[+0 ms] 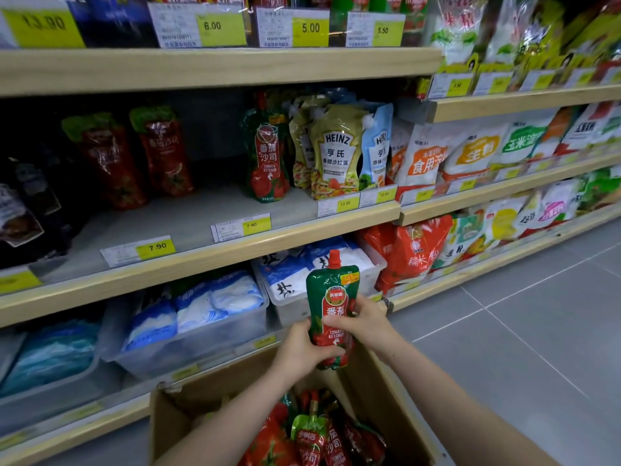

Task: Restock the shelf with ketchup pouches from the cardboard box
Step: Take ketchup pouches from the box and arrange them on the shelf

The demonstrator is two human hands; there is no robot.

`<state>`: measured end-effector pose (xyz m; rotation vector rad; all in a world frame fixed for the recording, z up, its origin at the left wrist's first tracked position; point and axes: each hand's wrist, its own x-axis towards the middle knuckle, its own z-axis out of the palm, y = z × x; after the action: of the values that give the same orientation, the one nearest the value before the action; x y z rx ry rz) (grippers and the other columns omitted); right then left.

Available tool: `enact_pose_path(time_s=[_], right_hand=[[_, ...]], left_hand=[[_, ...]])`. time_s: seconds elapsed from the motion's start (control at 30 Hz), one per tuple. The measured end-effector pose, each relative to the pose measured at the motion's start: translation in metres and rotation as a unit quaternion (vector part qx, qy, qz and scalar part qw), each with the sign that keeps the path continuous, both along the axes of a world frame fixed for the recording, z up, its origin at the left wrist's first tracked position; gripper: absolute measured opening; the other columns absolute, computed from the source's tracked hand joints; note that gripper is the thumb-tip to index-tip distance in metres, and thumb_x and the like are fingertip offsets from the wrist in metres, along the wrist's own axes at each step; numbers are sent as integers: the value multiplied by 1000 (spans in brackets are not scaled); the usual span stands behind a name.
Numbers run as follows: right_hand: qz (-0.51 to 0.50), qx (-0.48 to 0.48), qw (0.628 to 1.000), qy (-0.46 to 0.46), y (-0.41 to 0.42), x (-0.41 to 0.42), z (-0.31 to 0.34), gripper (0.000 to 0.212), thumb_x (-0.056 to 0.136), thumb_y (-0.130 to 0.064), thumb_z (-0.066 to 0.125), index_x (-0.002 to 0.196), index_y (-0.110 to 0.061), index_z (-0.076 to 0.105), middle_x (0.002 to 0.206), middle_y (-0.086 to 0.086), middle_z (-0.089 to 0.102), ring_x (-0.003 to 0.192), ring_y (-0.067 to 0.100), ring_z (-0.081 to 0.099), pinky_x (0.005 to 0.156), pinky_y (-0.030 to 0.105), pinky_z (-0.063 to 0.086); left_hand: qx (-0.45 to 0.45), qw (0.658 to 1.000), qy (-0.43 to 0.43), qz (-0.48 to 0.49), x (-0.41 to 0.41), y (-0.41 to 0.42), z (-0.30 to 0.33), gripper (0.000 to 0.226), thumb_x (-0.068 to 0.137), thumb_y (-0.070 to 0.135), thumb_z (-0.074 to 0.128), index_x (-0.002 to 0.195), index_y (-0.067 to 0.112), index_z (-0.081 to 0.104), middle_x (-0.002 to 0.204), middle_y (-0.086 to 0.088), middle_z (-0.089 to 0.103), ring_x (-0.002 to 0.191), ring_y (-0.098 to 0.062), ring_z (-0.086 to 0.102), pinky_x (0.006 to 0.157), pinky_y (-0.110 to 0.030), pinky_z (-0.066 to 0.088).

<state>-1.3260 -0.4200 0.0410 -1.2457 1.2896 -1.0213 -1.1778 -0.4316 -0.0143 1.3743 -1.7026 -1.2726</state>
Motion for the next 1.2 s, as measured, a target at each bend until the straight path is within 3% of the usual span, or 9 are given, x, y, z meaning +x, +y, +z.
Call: enact_pose_path(time_s=[0.1, 0.2, 0.3, 0.53, 0.67, 0.77, 0.9, 1.03, 1.2], right_hand=[[-22, -10, 1000, -14, 3, 1, -7, 27, 74, -9, 74, 96, -21, 62, 93, -3, 70, 78, 2, 68, 62, 14, 53], [-35, -3, 998, -49, 0, -6, -4, 28, 75, -12, 73, 101, -14, 63, 99, 5, 71, 85, 12, 70, 69, 22, 56], [-32, 22, 997, -66, -4, -20, -3, 36, 71, -23, 75, 104, -17, 62, 102, 4, 71, 92, 18, 69, 75, 30, 55], [-66, 40, 983, -167, -11, -38, 0, 59, 67, -26, 71, 120, -15, 48, 113, 7, 64, 102, 23, 63, 86, 40, 52], [-66, 66, 980, -176, -12, -32, 4, 67, 66, -27, 72, 124, -16, 42, 116, 8, 60, 104, 23, 61, 86, 36, 51], [-63, 111, 980, -153, -12, -22, 2, 55, 68, -22, 76, 111, -8, 47, 95, 10, 60, 86, 22, 63, 74, 31, 54], [-64, 149, 949, -271, -11, -27, -3, 24, 79, -16, 64, 97, -6, 52, 84, 7, 56, 74, 18, 58, 70, 31, 51], [-80, 143, 913, -373, -7, -28, -7, 42, 72, -18, 62, 110, -7, 49, 99, 9, 56, 87, 21, 59, 74, 35, 55], [-56, 243, 948, -195, -1, -32, 2, 38, 81, -34, 56, 110, -10, 51, 106, 11, 62, 96, 24, 60, 71, 34, 53]], left_hand=[[29, 999, -3, -28, 2, -2, 4, 52, 57, 23, 87, 100, 30, 58, 90, 15, 67, 79, 11, 61, 66, -6, 47], [123, 988, 26, -93, 12, -4, 7, 63, 64, 21, 84, 120, 16, 56, 114, -1, 67, 103, -12, 63, 94, -29, 50], [195, 967, 107, -126, 28, -5, 4, 54, 73, 7, 75, 122, 16, 54, 117, -6, 66, 107, -18, 63, 93, -31, 51], [-72, 992, -20, -104, 9, -2, 20, 45, 76, 22, 74, 116, 33, 58, 109, 16, 65, 97, 10, 58, 88, -18, 50], [-151, 985, -22, -79, 1, 1, 28, 41, 79, 26, 71, 119, 30, 60, 114, 14, 65, 105, 2, 58, 95, -29, 49], [-220, 968, -71, -97, -11, 5, 37, 44, 82, 23, 67, 125, 28, 57, 122, 10, 62, 110, -2, 55, 99, -31, 45], [-265, 957, -72, -91, -19, 8, 37, 49, 84, 25, 65, 131, 29, 51, 127, 12, 56, 113, 3, 48, 100, -12, 33], [-253, 964, -35, -74, -17, 9, 33, 49, 81, 25, 69, 128, 28, 54, 120, 19, 50, 107, 11, 45, 91, 5, 27], [-244, 967, -13, -78, -13, 10, 26, 47, 80, 20, 70, 125, 24, 57, 121, 16, 53, 97, -2, 62, 92, -20, 49]])
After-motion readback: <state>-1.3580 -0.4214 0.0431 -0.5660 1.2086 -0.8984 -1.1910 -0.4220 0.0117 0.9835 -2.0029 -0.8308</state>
